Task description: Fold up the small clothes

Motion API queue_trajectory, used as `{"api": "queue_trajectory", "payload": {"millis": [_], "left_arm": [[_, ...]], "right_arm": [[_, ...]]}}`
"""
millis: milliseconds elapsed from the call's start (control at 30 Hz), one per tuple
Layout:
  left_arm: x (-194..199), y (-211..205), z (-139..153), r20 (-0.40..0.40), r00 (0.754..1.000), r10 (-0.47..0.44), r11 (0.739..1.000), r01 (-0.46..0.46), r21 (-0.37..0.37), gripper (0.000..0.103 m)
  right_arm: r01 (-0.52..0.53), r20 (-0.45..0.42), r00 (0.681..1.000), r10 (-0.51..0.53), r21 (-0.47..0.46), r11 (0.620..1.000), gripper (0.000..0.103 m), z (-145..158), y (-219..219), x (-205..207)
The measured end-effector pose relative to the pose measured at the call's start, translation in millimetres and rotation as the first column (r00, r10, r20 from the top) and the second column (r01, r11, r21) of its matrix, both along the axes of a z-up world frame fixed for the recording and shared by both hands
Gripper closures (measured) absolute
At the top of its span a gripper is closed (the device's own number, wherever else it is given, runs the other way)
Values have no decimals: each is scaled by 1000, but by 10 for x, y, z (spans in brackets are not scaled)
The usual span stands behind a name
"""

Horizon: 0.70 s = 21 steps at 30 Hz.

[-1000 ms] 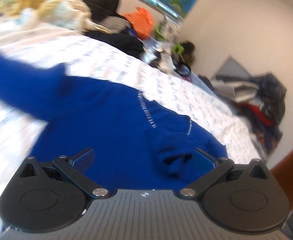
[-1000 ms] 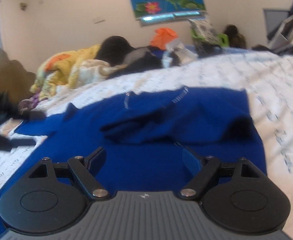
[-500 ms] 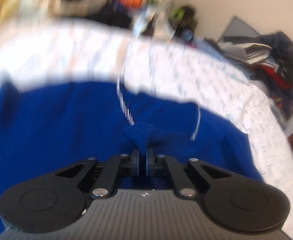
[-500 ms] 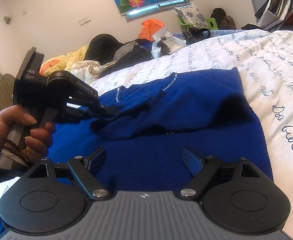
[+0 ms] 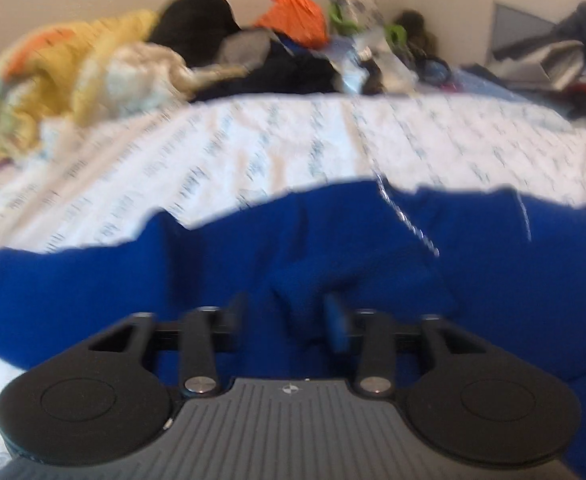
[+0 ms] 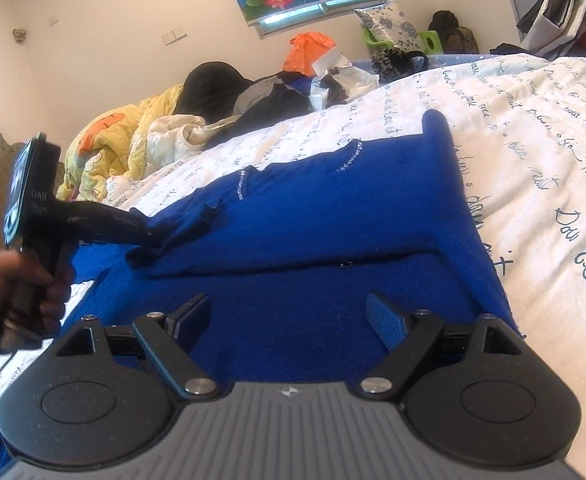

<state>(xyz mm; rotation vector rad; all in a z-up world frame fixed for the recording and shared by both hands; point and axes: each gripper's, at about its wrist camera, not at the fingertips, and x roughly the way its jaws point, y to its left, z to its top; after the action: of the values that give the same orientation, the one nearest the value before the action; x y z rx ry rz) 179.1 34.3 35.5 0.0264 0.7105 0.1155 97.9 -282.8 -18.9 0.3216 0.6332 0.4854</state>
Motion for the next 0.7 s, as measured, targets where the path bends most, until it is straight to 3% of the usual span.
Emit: {"api": "queue_trajectory", "payload": {"millis": [67,100,167,233,333,400,467,533,600,700], "left_arm": [[-231,-43,206,150,988,-39,999,43,-30,14],[-269,-103,276,190,978,-80,995,89,-42,10],[-237,-256,262,176,969,-173,981,185,-53,10],[-91,-375,89,109,970,-217,971,225,-76,11],[96,-317,-285,-10,981,-193,969,189,-156,13],[63,-224,-464,28,981,-193,972,195,-130,5],[32,-150,-419,33,979,-203,964,206,-171,5],[-53,-37,-357,48,977,-210,959,215,-186,10],[-220,103,-204,86,981,-174,962,188,-198,7],[-605,563,-2,219,975,-33,972,82,-220,0]], "right_arm": [[7,17,1000,-8,43,999,17,200,-83,83],[10,50,999,-13,74,997,17,330,-123,155],[18,102,994,-27,93,995,5,523,-135,418],[6,76,997,-9,38,999,0,542,-47,853],[16,-73,997,-21,-72,997,0,281,53,1516],[-3,-128,992,-20,-178,984,0,27,62,1720],[15,-3,1000,-17,-321,947,0,-78,60,1618],[16,10,1000,-14,-299,954,0,-80,18,1569],[12,16,1000,-7,-341,940,0,-69,77,1523],[15,30,1000,-4,-377,926,0,-51,124,1438]]}}
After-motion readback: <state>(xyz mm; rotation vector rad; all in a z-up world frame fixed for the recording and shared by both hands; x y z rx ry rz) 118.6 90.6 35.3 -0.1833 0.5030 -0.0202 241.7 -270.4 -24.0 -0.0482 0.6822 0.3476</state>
